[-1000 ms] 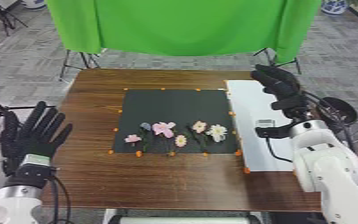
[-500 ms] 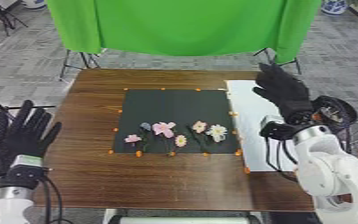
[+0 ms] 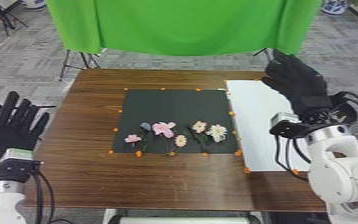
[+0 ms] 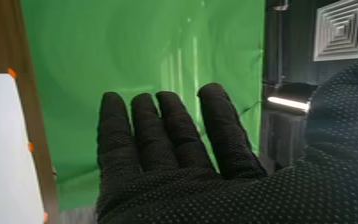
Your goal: Arrange flowers
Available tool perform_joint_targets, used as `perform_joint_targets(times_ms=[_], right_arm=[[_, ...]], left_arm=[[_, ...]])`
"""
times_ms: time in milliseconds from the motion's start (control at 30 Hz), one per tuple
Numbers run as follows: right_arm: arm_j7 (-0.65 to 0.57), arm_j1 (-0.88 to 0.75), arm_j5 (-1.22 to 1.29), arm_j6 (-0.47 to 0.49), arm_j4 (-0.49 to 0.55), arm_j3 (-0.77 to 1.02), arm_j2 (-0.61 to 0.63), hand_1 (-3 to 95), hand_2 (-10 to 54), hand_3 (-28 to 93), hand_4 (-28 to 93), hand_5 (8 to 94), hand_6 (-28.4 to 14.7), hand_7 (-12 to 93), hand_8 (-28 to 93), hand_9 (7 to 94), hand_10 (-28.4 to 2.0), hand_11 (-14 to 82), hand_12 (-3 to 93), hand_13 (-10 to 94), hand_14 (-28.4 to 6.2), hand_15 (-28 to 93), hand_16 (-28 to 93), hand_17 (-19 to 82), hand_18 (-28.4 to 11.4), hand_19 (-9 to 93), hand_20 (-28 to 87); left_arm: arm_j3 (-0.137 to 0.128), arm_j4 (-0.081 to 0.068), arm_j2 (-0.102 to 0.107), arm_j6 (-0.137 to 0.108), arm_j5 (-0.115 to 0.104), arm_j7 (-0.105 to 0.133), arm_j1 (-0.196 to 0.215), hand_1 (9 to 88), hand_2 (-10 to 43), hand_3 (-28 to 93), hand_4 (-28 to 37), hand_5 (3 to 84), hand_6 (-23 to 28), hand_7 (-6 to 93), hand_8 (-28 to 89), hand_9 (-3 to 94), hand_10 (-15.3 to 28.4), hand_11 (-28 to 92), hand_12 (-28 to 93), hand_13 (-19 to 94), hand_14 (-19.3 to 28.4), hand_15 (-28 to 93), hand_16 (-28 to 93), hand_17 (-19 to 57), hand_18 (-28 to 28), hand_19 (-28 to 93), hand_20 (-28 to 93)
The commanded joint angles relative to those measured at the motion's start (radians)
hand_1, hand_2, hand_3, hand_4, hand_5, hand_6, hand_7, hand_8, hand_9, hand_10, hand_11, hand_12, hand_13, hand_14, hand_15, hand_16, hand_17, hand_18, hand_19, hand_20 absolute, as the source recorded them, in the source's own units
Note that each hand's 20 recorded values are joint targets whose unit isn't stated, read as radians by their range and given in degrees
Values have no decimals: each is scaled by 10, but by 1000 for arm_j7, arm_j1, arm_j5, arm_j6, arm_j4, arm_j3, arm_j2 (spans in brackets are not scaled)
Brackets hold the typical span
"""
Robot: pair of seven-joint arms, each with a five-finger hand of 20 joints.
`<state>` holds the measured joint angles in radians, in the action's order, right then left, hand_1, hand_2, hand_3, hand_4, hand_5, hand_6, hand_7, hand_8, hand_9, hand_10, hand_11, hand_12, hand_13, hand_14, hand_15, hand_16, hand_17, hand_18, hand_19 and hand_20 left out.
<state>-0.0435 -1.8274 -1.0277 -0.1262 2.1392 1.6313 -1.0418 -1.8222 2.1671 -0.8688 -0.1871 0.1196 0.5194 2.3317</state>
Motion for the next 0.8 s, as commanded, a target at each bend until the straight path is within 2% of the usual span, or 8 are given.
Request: perform_joint_targets(times_ms=[33,100,133,233,600,633,667,800], right_arm=[[-13,-53,-2,34,45,37,-11,68,61,794,-266,374,-76,64,-89,340,-154,24,106,256,-130,53,122,144,-131,184,140],[-17,-69,-9,49,62,61,-22,74,50,792,-264,372,-69,70,-87,337,-152,24,108,256,-142,57,126,140,-142,190,143],[36,-7,1,20,-21,0,14,75,46,793,-263,372,-66,72,-87,336,-152,24,109,256,-146,57,128,138,-149,193,144],[40,0,-13,25,-25,3,9,77,36,794,-261,379,-70,72,-89,340,-155,24,110,262,-127,58,128,138,-151,196,143],[44,-13,-16,83,-29,12,-13,82,30,792,-259,387,-81,64,-87,347,-159,25,108,259,-115,60,111,142,-143,195,141],[-8,-91,-28,267,16,195,-140,84,30,791,-259,387,-81,64,-87,347,-159,26,108,259,-117,60,111,141,-144,196,142],[32,92,-21,-38,-48,-128,33,84,29,789,-259,387,-80,65,-87,346,-160,26,109,259,-118,61,111,141,-145,197,142],[35,62,-21,-7,-34,-91,17,86,26,789,-257,386,-79,66,-88,346,-160,25,110,259,-119,62,109,141,-146,198,141]], left_arm=[[-5,11,-23,-12,-7,18,13,224,127,651,-283,277,64,62,-100,196,115,58,29,102,78,138,-133,-63,82,262,33],[8,2,-13,-5,-33,26,-11,221,121,672,-283,288,67,60,-99,219,122,67,33,120,84,141,-127,-62,87,268,34],[12,-3,3,-2,-31,36,-18,221,121,674,-283,290,67,60,-98,226,125,68,33,124,84,142,-125,-63,90,272,34],[19,-6,29,-17,-35,56,-34,224,122,675,-283,296,68,63,-97,253,131,77,38,142,89,149,-121,-64,99,283,38],[10,1,17,-21,-76,93,-32,226,123,689,-283,318,72,73,-98,262,132,86,44,150,94,160,-115,-65,104,297,38],[11,1,16,-23,-72,97,-31,227,123,690,-283,320,72,73,-98,264,133,88,45,152,95,161,-115,-65,104,298,38],[15,3,17,-27,-77,103,-30,226,123,691,-283,322,73,73,-97,264,134,91,46,153,96,162,-115,-65,105,299,39],[22,4,24,-25,-75,100,-34,229,124,692,-283,330,75,72,-96,265,135,94,46,156,97,167,-114,-65,106,303,39]])
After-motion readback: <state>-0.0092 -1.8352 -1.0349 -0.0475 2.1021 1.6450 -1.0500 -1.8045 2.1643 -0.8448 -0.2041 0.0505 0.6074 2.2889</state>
